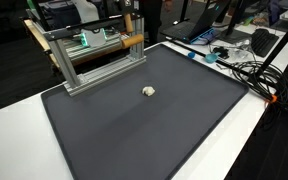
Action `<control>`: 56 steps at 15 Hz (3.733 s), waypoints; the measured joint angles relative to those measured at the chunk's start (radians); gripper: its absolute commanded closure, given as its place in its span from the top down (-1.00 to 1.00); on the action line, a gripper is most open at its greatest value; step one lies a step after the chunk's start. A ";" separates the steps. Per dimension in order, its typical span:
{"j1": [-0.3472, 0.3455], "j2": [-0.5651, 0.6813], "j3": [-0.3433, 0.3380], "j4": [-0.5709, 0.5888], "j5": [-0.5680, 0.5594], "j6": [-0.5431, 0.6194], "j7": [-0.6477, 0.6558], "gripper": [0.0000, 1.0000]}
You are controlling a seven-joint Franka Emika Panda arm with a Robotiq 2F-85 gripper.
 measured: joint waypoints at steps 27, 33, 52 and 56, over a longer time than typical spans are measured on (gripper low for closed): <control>-0.025 0.644 0.048 0.589 -0.176 -0.026 0.078 -0.57; -0.024 0.829 -0.002 0.735 -0.084 -0.025 -0.042 -0.57; -0.017 0.942 -0.040 0.643 -0.085 0.084 0.071 -0.57; -0.016 0.961 -0.041 0.647 -0.087 0.107 0.071 -0.57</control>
